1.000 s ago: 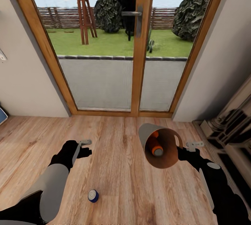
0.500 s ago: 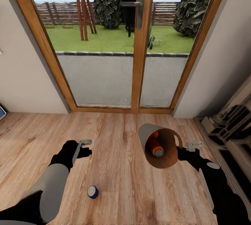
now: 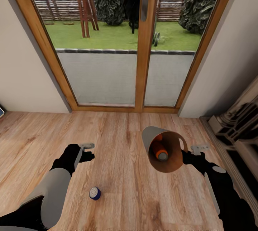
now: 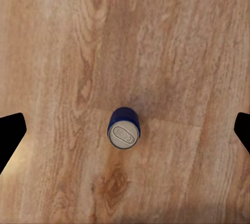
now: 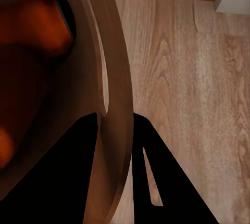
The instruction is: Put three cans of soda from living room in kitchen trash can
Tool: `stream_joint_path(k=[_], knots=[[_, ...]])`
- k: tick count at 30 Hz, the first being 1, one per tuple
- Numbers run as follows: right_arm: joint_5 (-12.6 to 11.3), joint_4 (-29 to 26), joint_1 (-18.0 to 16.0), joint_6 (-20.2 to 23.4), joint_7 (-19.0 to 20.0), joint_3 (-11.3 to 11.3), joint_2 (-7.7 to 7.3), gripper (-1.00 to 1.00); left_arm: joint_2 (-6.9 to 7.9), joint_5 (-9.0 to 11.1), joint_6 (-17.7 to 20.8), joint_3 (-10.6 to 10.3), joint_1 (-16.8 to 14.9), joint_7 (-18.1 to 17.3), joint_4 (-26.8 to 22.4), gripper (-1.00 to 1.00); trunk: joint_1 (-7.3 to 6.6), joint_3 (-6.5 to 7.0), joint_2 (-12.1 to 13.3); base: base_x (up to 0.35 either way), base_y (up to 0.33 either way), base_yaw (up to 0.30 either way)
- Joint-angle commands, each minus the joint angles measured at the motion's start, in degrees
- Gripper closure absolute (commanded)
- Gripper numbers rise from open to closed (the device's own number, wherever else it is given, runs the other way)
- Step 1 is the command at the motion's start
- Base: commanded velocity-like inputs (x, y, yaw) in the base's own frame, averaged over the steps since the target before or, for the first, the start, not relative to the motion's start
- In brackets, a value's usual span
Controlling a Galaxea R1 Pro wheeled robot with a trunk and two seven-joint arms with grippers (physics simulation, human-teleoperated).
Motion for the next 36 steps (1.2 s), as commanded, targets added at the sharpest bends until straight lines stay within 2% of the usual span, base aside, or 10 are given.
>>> stream_joint_path(k=[1, 8, 14, 22, 31, 36], knots=[[-0.9, -0.3, -0.1, 0.1, 0.3, 0.0, 0.0, 1.0, 0.0, 0.0, 0.0, 0.0, 0.0, 0.0, 0.0, -1.0, 0.22, -0.27, -0.4, 0.0, 0.0, 0.0], [-0.9, -0.7, -1.7, 0.4, 0.3, 0.0, -0.01, 1.0, 0.01, 0.0, 0.0, 0.0, 0.0, 0.0, 0.0, -1.0, 1.76, -2.15, -3.2, 0.0, 0.0, 0.0], [-0.8, -1.3, -5.2, 3.8, 0.3, -0.1, -0.56, 1.0, -0.02, 0.0, 0.0, 0.0, 0.0, 0.0, 0.0, -1.0, 3.07, -3.76, -5.6, 0.0, 0.0, 0.0], [-0.8, -4.8, -7.9, 7.9, 0.4, -0.1, -0.87, 1.0, -0.14, 0.0, 0.0, 0.0, 0.0, 0.0, 0.0, -1.0, 4.83, -5.9, -8.8, 0.0, 0.0, 0.0], [-0.8, -9.7, -9.2, 12.5, 0.4, -0.1, -0.89, 1.0, -0.55, 0.0, 0.0, 0.0, 0.0, 0.0, 0.0, -1.0, 6.81, -8.32, -12.5, 0.0, 0.0, 0.0], [-0.8, -10.7, -9.3, 13.0, 0.4, 0.1, -0.89, 1.0, -0.59, 0.0, 0.0, 0.0, 0.1, 0.0, 0.0, -1.0, 7.91, -9.66, -14.5, 0.0, 0.0, 0.0]])
